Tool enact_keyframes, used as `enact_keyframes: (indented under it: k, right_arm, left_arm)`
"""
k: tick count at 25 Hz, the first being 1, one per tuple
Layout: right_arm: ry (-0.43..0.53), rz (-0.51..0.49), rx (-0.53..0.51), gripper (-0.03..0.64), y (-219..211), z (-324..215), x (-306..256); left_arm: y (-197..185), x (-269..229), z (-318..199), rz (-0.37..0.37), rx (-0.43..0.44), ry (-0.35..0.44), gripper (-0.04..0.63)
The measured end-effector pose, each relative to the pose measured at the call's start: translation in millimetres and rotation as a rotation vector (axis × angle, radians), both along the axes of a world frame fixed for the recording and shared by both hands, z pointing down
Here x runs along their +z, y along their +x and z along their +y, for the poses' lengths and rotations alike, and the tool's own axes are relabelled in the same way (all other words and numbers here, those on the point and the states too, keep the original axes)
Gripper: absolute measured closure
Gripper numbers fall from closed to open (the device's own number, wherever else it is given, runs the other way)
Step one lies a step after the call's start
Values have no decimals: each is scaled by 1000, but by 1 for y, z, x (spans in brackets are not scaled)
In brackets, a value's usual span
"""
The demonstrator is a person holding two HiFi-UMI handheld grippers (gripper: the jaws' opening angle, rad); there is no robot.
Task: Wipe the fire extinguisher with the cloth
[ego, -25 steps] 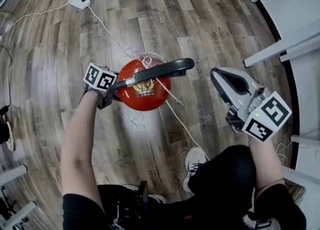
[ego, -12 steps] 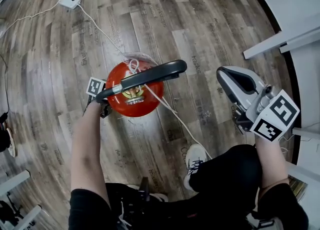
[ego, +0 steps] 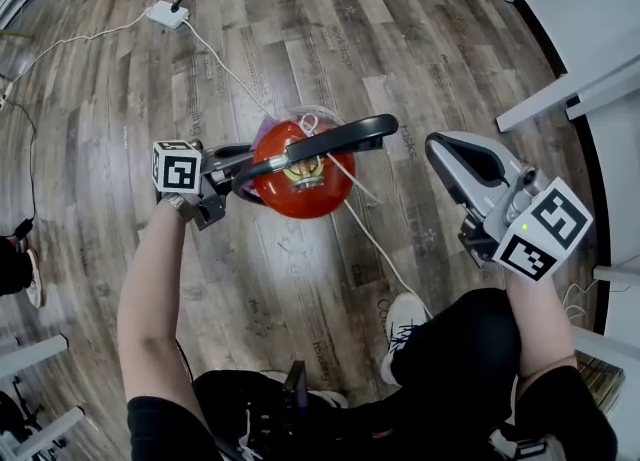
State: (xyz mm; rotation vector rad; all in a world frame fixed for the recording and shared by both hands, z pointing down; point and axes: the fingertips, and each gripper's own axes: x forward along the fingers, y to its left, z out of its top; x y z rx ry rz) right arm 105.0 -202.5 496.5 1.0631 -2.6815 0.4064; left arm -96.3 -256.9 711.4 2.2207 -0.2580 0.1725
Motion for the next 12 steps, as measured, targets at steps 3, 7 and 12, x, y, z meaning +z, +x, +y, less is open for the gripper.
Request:
enact_keyframes:
  k: [3,7,12]
  right_arm:
    - [32,-24,6,614,-10,3,-10]
    - [105,-102,18,614,-28,7,-36]
    - [204,-194,-21,598,-58,24,-75]
  left_arm:
    - [-10,-75,-3,114,-25,95,530]
    - [-25,-148,7,171,-44,222,529]
    - [-41,-213,31,216,-94,346,529]
